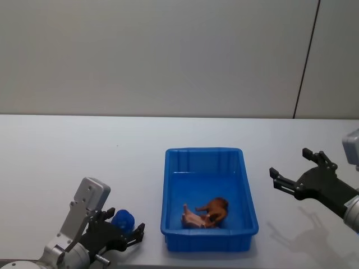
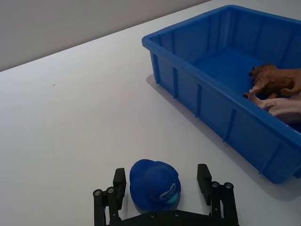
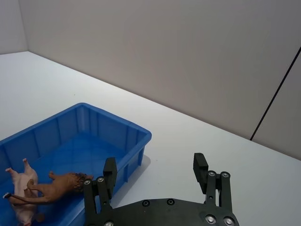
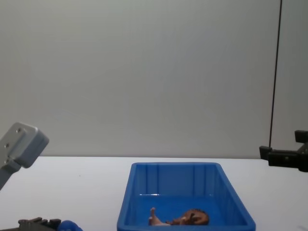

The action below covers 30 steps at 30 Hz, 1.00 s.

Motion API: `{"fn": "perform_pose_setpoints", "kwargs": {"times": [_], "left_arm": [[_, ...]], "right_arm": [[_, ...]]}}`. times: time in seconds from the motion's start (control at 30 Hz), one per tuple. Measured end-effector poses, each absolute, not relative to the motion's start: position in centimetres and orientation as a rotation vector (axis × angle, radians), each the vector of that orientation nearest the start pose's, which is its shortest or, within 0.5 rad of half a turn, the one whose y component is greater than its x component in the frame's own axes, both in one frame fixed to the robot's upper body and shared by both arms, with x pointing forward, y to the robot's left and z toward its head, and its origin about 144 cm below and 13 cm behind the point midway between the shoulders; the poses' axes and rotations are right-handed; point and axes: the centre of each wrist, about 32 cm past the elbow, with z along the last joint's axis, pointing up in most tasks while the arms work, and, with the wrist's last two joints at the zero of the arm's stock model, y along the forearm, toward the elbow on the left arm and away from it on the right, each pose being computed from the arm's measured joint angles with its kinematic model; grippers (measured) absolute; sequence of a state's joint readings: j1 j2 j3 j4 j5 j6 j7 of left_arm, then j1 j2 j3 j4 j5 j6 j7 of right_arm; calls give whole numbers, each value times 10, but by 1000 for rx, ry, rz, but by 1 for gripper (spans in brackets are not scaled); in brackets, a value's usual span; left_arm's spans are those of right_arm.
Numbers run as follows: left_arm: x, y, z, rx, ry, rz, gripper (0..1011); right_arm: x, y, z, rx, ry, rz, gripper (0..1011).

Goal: Pick up the two dolls from the table and place them into the box.

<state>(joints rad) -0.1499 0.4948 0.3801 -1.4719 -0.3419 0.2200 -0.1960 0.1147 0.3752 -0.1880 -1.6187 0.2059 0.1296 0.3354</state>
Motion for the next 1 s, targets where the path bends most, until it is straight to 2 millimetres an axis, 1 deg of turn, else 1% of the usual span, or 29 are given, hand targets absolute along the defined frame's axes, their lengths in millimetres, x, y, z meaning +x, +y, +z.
{"fn": "perform_pose_setpoints", "kwargs": {"times": [0.07, 0.13, 0.17, 0.23, 0.27, 0.3, 0.37, 0.43, 0.47, 0.67, 0.87, 0.97, 1.0], "left_arm": [[482, 279, 1139, 393, 106, 1087, 935], [482, 279, 1138, 395, 107, 1088, 873], [482, 279, 1138, 396, 107, 1089, 873], [483, 279, 1138, 397, 106, 1089, 824], [483, 280, 1137, 399, 105, 1090, 770], [483, 280, 1137, 399, 105, 1091, 758], [483, 280, 1137, 400, 103, 1092, 674], [483, 280, 1137, 400, 101, 1092, 634], [483, 281, 1137, 399, 99, 1093, 579], [484, 280, 1141, 395, 75, 1093, 538], [487, 278, 1155, 379, 17, 1087, 497], [490, 274, 1166, 364, -30, 1077, 476], [490, 274, 1166, 364, -30, 1077, 473]], "right_arm": [[485, -274, 1192, -173, -94, -1059, 1001], [485, -274, 1192, -173, -94, -1059, 1001], [484, -274, 1192, -173, -94, -1059, 1001], [485, -274, 1192, -173, -94, -1059, 1001], [485, -274, 1192, -173, -94, -1059, 1001], [484, -274, 1192, -173, -94, -1059, 1001], [484, -274, 1192, -173, -94, -1059, 1001], [485, -274, 1192, -173, -94, -1059, 1001], [485, -274, 1192, -173, -94, -1059, 1001], [485, -274, 1192, -173, -94, -1059, 1001], [485, -274, 1192, -173, -94, -1059, 1001], [484, -274, 1192, -173, -94, -1059, 1001], [485, -274, 1192, -173, -94, -1059, 1001]]}}
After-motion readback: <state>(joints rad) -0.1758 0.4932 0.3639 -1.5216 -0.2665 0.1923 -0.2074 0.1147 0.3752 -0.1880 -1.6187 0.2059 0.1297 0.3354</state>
